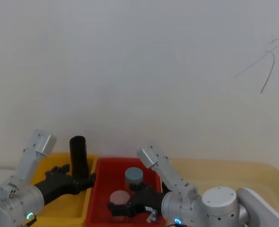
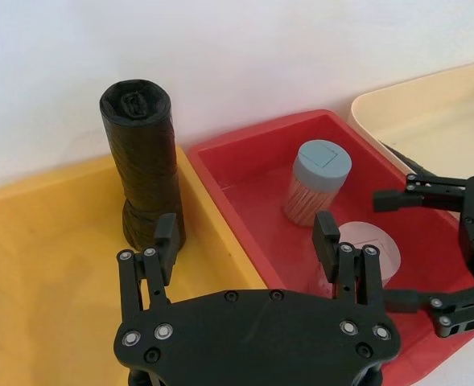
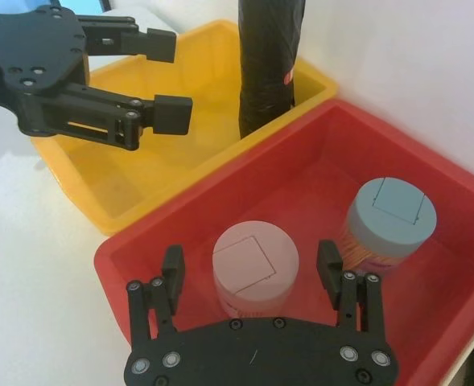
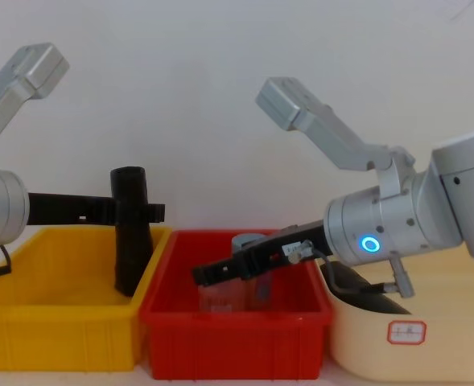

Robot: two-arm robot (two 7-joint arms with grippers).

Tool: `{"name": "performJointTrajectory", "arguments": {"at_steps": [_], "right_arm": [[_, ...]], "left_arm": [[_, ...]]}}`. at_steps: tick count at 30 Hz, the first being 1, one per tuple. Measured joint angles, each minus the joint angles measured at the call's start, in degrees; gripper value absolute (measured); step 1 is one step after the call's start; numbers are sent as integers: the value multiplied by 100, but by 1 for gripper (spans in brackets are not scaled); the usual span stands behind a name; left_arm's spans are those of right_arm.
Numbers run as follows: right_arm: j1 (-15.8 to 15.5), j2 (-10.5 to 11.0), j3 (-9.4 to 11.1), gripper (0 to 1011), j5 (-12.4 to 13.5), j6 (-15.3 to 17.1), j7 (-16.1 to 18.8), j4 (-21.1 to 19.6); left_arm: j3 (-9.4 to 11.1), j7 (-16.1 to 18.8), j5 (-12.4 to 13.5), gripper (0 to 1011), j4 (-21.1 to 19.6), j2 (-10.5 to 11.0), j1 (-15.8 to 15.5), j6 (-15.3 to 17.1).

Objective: Pick up the garbage bag with the one hand and transfer it to the other hand.

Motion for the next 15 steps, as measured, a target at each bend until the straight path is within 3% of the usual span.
{"name": "performJointTrajectory", "arguments": {"at_steps": [15], "right_arm": [[188, -180, -18, 1001, -59, -93, 164, 503]], "left_arm": [[0, -1, 0, 1002, 0, 0, 0, 0]]}}
